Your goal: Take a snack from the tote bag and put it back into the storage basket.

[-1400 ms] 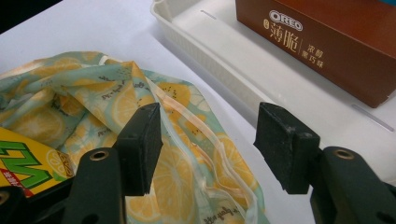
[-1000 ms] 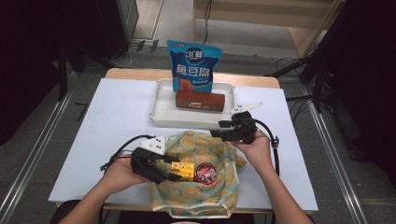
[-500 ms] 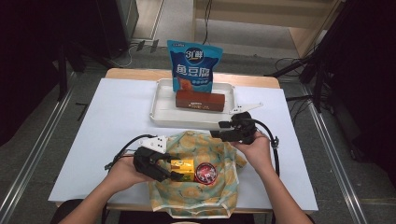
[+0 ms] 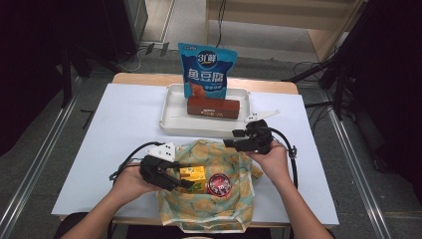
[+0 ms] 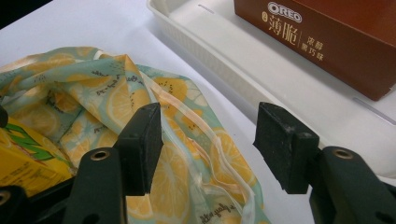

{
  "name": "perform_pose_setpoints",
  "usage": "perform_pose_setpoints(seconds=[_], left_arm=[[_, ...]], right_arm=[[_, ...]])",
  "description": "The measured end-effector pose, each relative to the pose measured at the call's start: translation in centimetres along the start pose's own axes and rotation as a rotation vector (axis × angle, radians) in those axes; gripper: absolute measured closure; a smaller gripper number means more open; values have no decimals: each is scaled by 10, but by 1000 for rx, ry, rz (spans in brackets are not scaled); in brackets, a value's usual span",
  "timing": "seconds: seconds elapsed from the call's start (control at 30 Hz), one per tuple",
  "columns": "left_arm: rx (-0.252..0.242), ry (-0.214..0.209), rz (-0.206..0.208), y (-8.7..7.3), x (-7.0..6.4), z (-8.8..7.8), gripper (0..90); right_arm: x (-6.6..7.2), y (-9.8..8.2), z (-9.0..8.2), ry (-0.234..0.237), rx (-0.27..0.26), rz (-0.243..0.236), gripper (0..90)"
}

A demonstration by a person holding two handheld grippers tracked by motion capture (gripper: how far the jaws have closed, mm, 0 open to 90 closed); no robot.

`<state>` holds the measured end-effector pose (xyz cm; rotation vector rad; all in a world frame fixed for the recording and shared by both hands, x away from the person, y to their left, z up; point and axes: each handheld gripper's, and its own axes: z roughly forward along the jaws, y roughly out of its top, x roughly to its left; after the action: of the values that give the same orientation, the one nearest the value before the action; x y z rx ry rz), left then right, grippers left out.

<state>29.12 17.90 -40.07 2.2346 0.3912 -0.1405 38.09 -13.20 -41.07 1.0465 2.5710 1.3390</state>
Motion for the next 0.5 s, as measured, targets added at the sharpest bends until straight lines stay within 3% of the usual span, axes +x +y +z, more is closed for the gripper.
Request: perform_pose_setpoints(seconds=[0.5], left_arm=[[-29, 11, -17, 5, -1, -12, 511]], right_arm=[[2, 0, 2, 13, 4, -24, 426]])
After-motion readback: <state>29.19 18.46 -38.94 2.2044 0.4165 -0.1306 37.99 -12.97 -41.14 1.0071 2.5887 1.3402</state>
